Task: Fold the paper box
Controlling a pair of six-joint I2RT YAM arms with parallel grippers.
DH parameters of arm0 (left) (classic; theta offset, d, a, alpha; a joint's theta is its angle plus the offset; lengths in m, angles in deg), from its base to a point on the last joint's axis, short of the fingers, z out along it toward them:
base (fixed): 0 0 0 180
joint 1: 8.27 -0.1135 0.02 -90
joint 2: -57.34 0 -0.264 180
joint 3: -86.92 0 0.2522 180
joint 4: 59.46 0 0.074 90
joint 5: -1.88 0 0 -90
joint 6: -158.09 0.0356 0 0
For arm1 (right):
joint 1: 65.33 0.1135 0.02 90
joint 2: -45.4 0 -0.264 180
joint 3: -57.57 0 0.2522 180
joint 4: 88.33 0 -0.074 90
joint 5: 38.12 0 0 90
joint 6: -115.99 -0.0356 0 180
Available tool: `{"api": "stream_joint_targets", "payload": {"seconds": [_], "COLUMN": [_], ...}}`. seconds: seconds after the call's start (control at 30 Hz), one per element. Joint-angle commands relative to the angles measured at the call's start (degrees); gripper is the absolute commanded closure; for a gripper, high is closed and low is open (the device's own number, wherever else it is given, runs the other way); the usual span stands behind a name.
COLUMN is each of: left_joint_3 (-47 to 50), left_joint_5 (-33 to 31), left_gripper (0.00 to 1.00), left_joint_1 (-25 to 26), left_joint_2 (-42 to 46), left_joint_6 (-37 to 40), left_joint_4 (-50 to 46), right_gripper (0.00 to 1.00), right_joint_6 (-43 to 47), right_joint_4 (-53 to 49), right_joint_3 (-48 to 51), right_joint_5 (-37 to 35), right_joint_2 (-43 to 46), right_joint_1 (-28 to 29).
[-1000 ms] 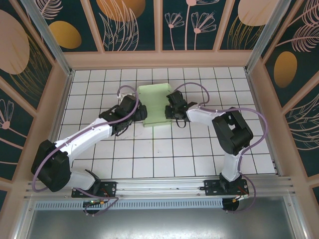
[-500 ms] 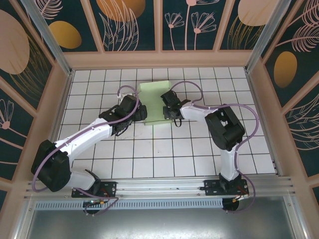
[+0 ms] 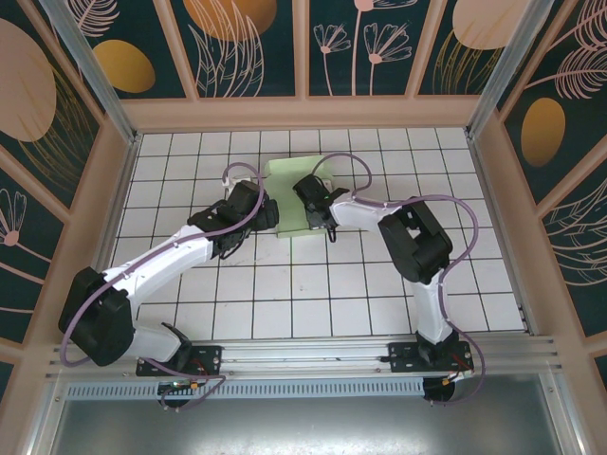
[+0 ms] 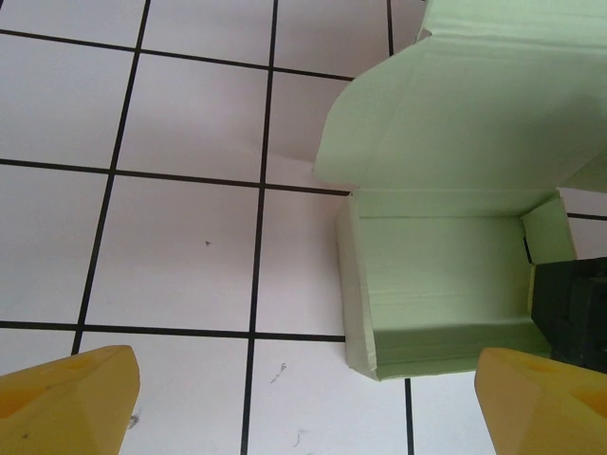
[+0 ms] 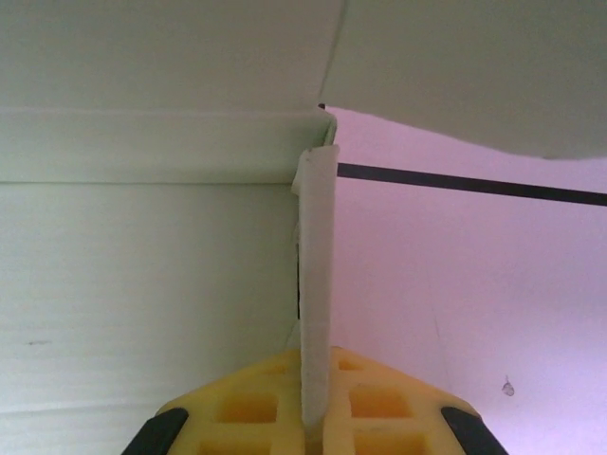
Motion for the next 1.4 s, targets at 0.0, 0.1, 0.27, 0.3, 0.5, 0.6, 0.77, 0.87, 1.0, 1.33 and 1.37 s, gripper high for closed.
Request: {"api": "stream_joint_targets", "payload": {"seconds": [0.0,0.1,0.27,0.3,0.5,0.6,0.77,0.87,1.0,1.33,1.37], "left_joint_3": [0.48,0.48,0.51,0.46,0.46,0.46,0.46,0.48,0.46,2.28,2.40], "left_joint_5": [-1.39,-1.44,-1.63,-1.71,-1.58,-1.84,-1.81,-1.60,-0.30,1.18,1.25], "left_gripper": [0.09,0.09,0.09,0.09,0.09,0.09,0.08,0.08,0.08,0.08,0.08], "left_joint_1": [-0.28,-0.37,-0.35,-0.35,-0.33,-0.34,-0.36,-0.39,-1.29,-2.77,-2.82], "left_joint_2": [1.44,1.44,1.62,1.59,1.89,2.35,2.88,2.95,3.07,3.16,3.27], "left_joint_6": [0.86,0.88,0.88,0.81,0.69,0.71,0.64,1.04,1.50,1.83,1.84], "left_joint_4": [-1.24,-1.32,-1.52,-1.44,-1.35,-1.33,-0.73,-0.11,0.96,1.64,1.64], "right_gripper": [0.82,0.84,1.00,1.00,0.61,0.51,0.43,0.40,0.39,0.57,0.61], "right_joint_6": [0.22,0.22,-0.22,-0.16,-1.10,-0.98,-0.74,-0.58,0.70,1.08,0.98], "right_joint_4": [-4.88,-4.57,-5.98,-5.75,-1.70,-0.19,2.07,3.79,7.38,8.24,8.42], "right_joint_3": [-1.29,-1.69,-2.02,-1.93,0.67,1.46,3.02,4.26,7.03,6.79,6.74], "right_joint_5": [-4.76,-4.17,-5.79,-5.74,-1.91,-0.68,1.24,2.11,5.73,17.46,18.25], "right_joint_2": [-2.59,-2.69,-2.88,-2.45,3.22,5.86,9.69,11.83,15.07,11.27,10.69], "right_joint_1": [0.49,0.51,0.54,0.49,0.34,0.27,-0.01,-0.41,-2.11,-8.14,-8.34]}}
